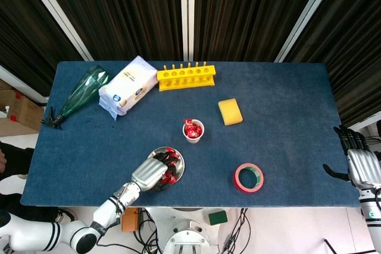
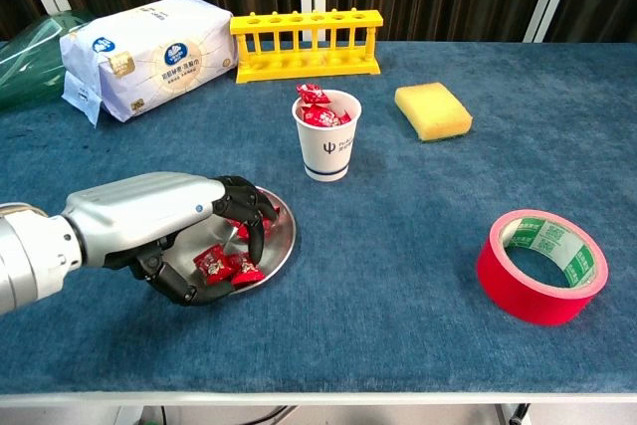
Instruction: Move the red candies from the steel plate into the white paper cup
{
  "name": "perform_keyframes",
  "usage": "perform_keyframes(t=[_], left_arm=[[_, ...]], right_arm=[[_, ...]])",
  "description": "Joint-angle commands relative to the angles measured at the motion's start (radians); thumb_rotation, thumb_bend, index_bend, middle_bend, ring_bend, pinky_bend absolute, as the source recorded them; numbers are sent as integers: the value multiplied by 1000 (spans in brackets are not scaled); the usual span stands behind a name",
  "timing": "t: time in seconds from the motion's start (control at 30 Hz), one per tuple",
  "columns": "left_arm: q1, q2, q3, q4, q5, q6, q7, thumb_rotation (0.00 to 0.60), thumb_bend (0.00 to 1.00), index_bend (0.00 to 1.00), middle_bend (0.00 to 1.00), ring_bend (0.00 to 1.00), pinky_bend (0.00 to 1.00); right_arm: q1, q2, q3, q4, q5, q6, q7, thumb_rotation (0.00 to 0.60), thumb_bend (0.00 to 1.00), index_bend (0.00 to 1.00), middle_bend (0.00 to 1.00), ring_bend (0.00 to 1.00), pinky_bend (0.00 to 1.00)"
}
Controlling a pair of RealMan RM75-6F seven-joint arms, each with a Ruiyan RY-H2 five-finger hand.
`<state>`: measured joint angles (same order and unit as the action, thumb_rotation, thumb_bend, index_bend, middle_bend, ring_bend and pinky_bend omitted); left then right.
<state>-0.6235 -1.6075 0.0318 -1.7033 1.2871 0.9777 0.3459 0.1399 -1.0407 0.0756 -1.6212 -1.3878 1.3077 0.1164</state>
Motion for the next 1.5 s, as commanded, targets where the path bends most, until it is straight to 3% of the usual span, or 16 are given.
perform_keyframes(t=[0.03,0.3,0.63,0.87,0.97,1.2,1.5], left_arm=[[1,-3,-2,1,-1,0,-2,600,311,463,160,62,170],[11,-16,-12,7,-7,12,-2,600,350,583,180,63,170],[36,17,-14,-40,34,66,-5,600,367,598,193,64,170],[70,107,-25,-131,79,148,-11,600,367,598,194,65,170],[79,156,-57,-175,77,184,-15,600,367,598,194,64,170],[22,214,-204,-238,-17,174,2,600,373,596,197,72,182],[-154,87,-355,-144,-243,85,122,600,379,596,197,72,182]], right_arm=[[0,0,0,0,0,-1,0,600,204,0,0,0,0],[1,2,0,2,1,-3,5,600,205,0,0,0,0],[2,1,-1,1,1,-6,2,600,205,0,0,0,0],[-1,1,-1,-3,-2,1,0,600,205,0,0,0,0],[-3,2,-1,-3,-3,5,3,600,205,0,0,0,0],[-4,2,-2,-3,-8,10,3,600,204,0,0,0,0],[-8,6,1,0,-10,18,16,600,205,0,0,0,0]])
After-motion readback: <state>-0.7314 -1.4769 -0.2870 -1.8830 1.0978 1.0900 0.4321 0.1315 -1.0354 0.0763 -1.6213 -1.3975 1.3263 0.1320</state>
